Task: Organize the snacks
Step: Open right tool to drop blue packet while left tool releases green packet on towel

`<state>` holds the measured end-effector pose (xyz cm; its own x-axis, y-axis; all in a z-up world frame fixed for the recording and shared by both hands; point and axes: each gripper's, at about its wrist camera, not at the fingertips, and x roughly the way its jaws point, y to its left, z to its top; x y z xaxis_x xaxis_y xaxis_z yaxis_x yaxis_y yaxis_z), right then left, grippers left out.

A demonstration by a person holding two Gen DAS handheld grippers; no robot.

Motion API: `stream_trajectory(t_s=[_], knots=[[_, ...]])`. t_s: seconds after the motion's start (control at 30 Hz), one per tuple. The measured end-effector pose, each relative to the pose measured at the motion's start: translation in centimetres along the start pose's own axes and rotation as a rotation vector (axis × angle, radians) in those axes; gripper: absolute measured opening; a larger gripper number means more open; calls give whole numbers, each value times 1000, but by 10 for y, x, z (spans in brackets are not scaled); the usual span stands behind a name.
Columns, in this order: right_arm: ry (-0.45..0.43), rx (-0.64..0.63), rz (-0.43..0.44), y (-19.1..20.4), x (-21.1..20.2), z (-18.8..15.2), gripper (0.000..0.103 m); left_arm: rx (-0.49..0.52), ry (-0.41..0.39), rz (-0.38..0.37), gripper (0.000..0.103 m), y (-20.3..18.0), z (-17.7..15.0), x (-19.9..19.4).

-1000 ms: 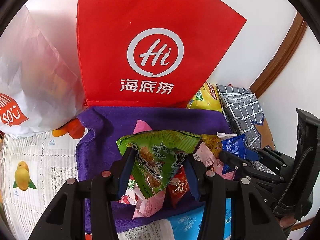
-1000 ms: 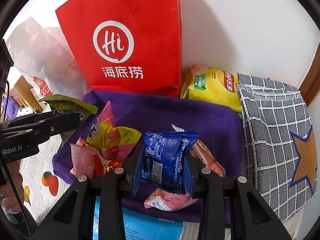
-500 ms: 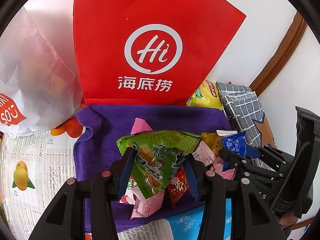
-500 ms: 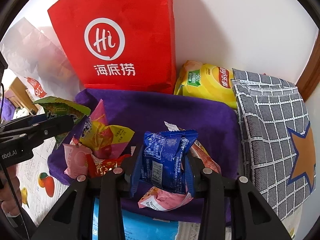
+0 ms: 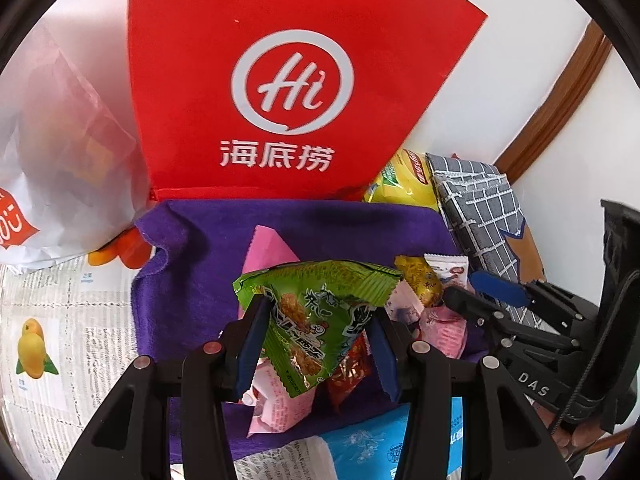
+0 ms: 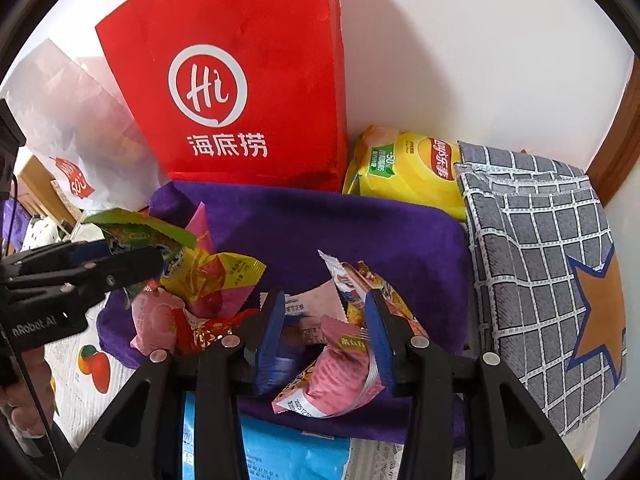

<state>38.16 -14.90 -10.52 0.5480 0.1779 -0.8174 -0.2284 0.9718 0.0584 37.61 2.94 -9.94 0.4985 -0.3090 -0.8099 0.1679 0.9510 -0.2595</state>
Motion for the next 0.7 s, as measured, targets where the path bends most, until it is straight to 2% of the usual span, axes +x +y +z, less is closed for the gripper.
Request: stream_trajectory(t_s=[0.37, 0.7], knots=[[-56, 14, -9, -6, -22, 1, 45, 5, 43, -12, 46, -10, -5, 12], [-67, 18, -7, -7, -26, 2, 45, 16, 61, 8, 47, -16, -8, 19]])
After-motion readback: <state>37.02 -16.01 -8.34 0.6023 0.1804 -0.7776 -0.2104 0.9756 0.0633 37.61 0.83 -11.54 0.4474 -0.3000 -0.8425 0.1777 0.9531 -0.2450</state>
